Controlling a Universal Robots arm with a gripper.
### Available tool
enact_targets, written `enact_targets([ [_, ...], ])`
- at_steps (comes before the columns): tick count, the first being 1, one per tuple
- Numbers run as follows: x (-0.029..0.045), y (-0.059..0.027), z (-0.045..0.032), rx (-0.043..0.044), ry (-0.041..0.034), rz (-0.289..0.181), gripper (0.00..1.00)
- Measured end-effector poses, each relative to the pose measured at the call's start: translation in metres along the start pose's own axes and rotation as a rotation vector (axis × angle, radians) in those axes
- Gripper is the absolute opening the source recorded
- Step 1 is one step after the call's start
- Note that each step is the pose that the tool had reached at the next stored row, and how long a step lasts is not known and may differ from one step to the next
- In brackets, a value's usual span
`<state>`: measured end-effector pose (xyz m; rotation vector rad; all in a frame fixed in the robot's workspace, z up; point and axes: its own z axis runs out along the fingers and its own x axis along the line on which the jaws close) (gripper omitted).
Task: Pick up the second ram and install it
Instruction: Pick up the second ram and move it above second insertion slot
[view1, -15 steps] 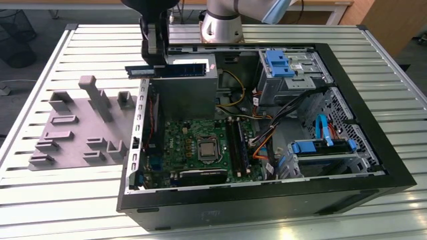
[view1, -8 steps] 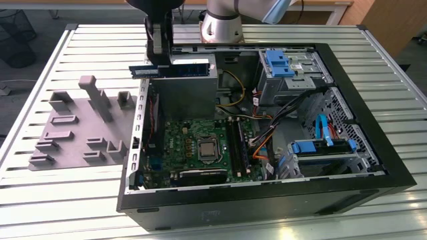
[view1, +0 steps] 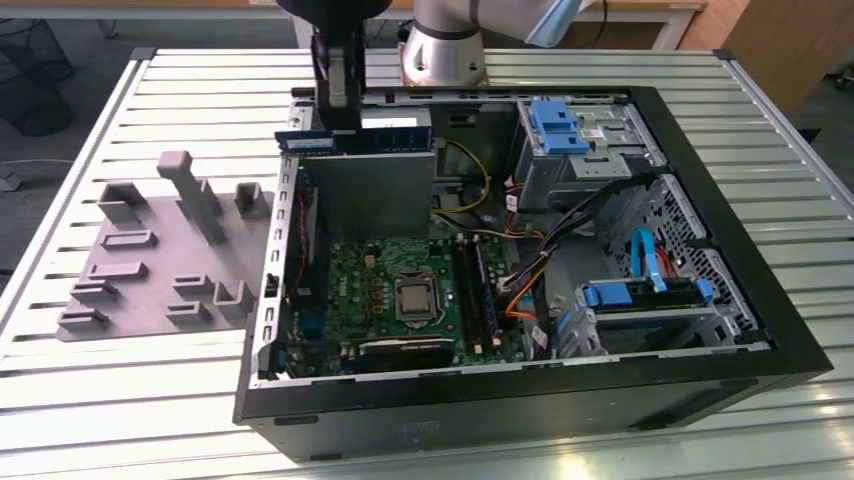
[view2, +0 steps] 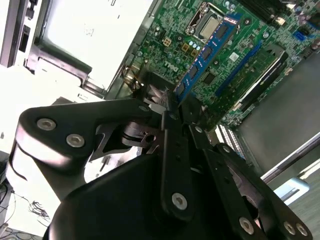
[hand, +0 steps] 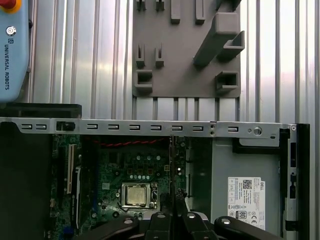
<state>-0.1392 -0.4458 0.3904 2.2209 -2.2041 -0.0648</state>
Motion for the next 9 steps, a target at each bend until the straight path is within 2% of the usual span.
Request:
enact_targets([
  [9, 0.0001, -0.0146, -0.0006, 0.0000, 0.0000, 0.000, 0.14],
])
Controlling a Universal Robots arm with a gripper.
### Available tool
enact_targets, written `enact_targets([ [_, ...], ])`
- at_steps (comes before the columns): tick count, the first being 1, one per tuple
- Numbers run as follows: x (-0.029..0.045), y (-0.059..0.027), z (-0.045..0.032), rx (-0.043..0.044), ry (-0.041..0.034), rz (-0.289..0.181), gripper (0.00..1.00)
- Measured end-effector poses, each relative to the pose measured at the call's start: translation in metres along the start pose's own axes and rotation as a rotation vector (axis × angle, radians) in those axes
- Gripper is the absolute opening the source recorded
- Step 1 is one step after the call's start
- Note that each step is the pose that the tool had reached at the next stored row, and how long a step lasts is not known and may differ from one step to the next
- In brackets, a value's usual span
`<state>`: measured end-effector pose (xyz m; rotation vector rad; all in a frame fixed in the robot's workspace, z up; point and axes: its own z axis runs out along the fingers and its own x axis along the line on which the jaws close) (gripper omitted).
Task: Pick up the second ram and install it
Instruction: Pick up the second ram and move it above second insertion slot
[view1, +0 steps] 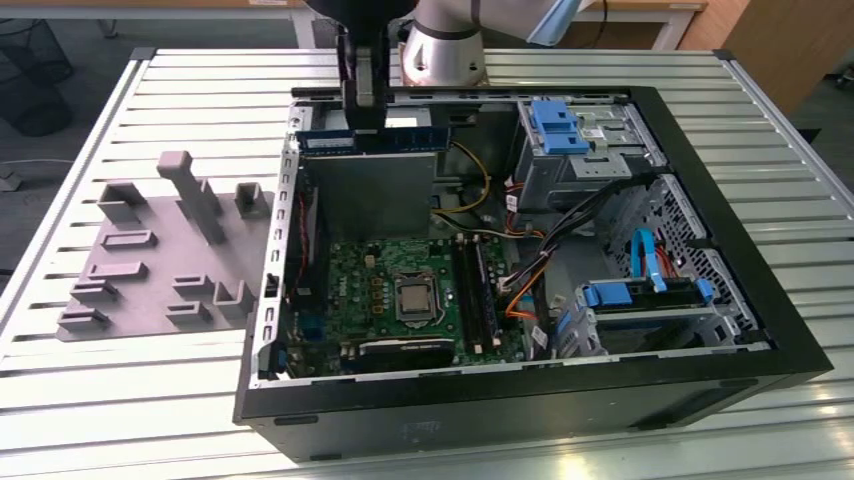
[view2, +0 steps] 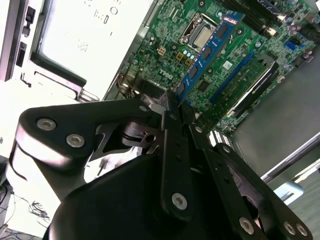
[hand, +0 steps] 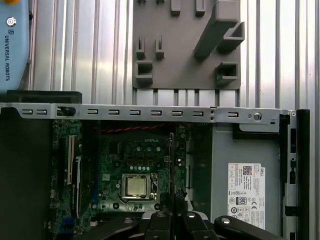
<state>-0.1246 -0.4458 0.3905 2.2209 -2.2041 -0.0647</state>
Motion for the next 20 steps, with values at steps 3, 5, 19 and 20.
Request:
enact_targets([
  [3, 0.0000, -0.0050, -0.0001, 0.0000, -0.0001, 0.000, 0.14],
  [5, 0.0001, -0.0092, -0.0003, 0.0000, -0.0001, 0.000, 0.14],
  [19, 0.0003, -0.0456, -0.0017, 0.0000, 0.0000, 0.000, 0.14],
  [20, 0.0004, -0.0479, -0.0018, 0.0000, -0.0001, 0.000, 0.14],
])
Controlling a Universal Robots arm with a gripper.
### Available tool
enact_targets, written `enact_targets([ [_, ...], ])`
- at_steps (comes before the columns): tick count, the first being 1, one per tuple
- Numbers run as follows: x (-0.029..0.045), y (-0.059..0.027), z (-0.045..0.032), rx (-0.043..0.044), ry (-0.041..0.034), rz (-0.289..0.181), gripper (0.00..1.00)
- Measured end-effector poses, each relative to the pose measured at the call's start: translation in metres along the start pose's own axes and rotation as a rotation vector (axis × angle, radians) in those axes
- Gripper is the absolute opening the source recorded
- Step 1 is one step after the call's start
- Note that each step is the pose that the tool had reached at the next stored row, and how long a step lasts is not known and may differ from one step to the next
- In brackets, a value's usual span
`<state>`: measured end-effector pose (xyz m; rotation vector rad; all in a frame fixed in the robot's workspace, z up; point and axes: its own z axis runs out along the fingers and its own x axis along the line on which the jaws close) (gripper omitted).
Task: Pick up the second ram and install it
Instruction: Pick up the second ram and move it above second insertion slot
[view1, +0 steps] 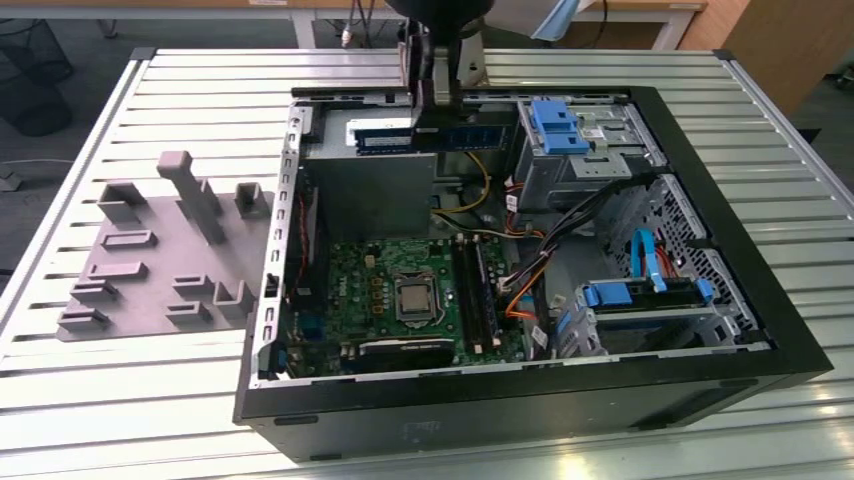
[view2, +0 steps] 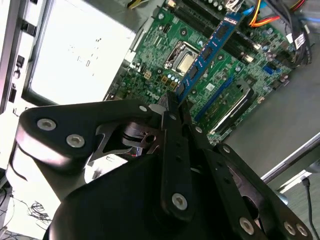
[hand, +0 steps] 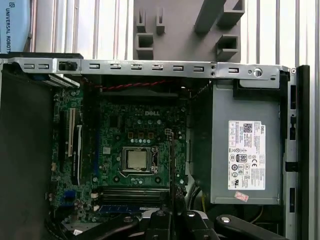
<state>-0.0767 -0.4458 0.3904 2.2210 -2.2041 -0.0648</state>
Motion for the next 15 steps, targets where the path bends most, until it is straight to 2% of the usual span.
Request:
enact_targets([
  [15, 0.0002, -0.0351, -0.0013, 0.0000, 0.0000, 0.000, 0.14],
])
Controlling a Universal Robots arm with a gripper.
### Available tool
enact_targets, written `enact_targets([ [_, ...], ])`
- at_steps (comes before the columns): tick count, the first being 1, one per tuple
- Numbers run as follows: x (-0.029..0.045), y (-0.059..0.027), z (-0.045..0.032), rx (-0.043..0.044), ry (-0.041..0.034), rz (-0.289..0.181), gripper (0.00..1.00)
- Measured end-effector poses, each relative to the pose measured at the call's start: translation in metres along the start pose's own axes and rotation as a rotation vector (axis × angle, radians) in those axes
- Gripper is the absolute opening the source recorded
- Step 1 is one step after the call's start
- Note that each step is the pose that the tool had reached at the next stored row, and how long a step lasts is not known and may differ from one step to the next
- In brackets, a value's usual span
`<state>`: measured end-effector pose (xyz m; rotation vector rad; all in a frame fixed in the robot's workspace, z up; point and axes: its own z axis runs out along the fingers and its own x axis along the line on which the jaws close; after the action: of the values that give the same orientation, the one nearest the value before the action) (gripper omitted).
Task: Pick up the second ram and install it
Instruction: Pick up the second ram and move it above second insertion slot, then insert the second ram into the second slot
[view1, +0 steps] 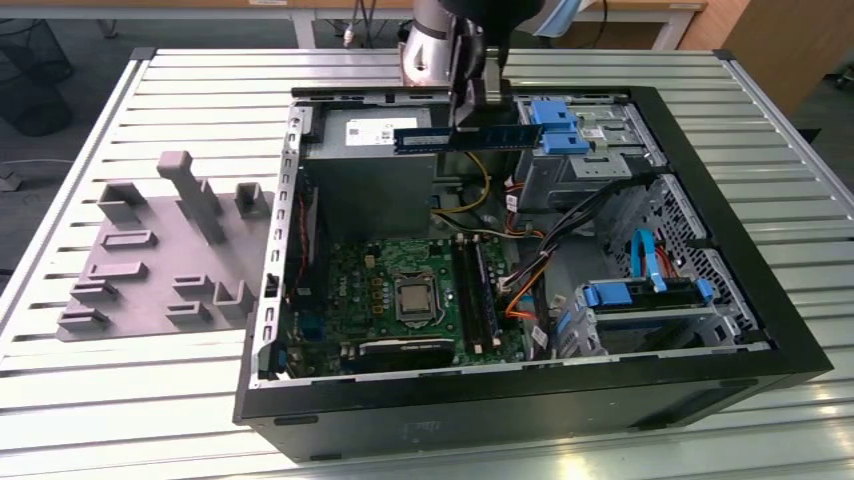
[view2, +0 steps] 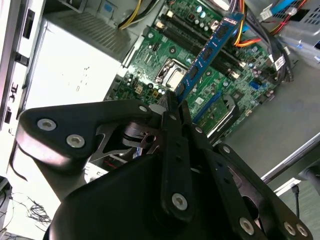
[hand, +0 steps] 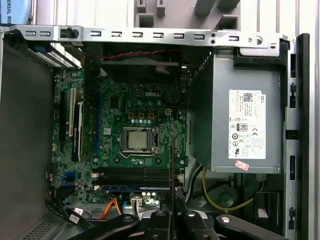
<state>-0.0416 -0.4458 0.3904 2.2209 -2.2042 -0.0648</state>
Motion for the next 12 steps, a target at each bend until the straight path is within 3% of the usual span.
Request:
enact_targets([
  [3, 0.0001, -0.0048, -0.0001, 0.0001, 0.0000, 0.000, 0.14],
  [12, 0.0000, -0.0067, -0.0002, 0.0000, 0.0000, 0.000, 0.14],
])
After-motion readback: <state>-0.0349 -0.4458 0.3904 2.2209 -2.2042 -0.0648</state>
